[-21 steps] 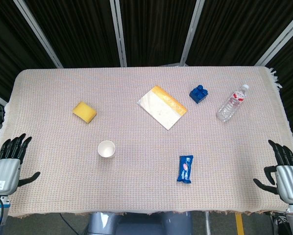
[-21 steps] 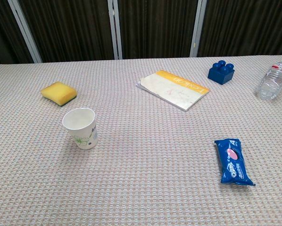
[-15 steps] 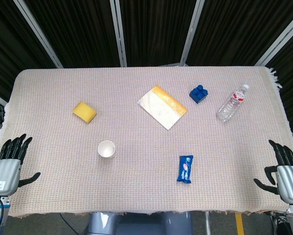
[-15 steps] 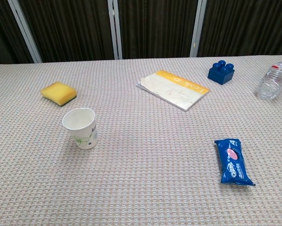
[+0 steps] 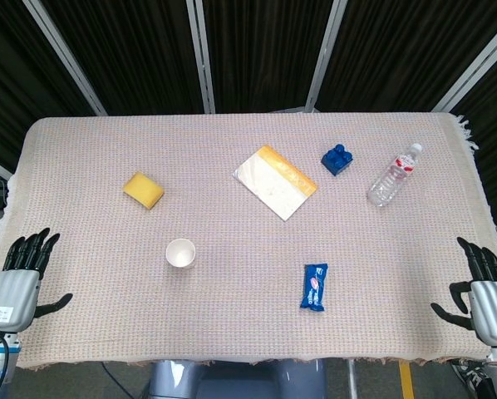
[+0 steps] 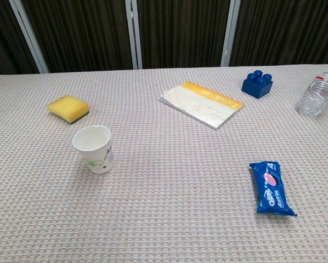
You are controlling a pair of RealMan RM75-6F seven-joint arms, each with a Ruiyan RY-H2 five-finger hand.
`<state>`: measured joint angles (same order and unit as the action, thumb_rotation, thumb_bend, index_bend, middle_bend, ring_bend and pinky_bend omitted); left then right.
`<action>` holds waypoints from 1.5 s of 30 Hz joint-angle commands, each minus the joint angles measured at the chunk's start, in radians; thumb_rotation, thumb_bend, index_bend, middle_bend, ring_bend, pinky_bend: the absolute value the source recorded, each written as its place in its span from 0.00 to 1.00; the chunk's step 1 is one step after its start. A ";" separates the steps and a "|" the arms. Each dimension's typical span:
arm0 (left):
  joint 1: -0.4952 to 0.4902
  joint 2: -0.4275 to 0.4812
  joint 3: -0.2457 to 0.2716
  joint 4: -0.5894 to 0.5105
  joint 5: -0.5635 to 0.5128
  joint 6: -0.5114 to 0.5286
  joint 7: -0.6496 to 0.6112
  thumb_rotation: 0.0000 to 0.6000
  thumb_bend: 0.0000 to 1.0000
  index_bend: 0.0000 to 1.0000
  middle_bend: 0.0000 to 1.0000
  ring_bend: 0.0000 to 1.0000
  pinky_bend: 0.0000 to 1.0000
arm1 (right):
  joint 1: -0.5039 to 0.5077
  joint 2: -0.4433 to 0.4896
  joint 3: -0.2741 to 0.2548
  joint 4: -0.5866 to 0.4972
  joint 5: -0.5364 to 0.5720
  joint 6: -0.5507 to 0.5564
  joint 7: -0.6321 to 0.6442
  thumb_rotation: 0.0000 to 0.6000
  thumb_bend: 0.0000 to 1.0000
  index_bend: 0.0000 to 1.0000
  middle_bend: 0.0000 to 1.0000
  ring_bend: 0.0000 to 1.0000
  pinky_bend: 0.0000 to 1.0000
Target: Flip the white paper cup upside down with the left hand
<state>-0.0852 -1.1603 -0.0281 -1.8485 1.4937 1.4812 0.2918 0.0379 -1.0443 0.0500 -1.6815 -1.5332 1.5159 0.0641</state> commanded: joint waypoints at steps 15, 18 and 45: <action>-0.240 -0.074 -0.111 -0.123 -0.227 -0.292 0.318 1.00 0.01 0.00 0.00 0.00 0.00 | -0.003 0.003 -0.005 -0.005 0.004 -0.006 -0.008 1.00 0.04 1.00 0.00 0.00 0.00; -0.293 -0.123 -0.137 -0.126 -0.306 -0.329 0.388 1.00 0.01 0.00 0.00 0.00 0.00 | -0.002 0.006 -0.003 -0.006 0.008 -0.007 -0.001 1.00 0.04 1.00 0.00 0.00 0.00; -0.614 -0.423 -0.169 0.015 -0.803 -0.321 0.675 1.00 0.07 0.29 0.00 0.00 0.00 | -0.002 0.018 0.013 0.012 0.036 -0.013 0.051 1.00 0.04 1.00 0.00 0.00 0.00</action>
<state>-0.6969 -1.5834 -0.1989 -1.8331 0.6927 1.1573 0.9667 0.0364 -1.0261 0.0631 -1.6699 -1.4977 1.5030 0.1151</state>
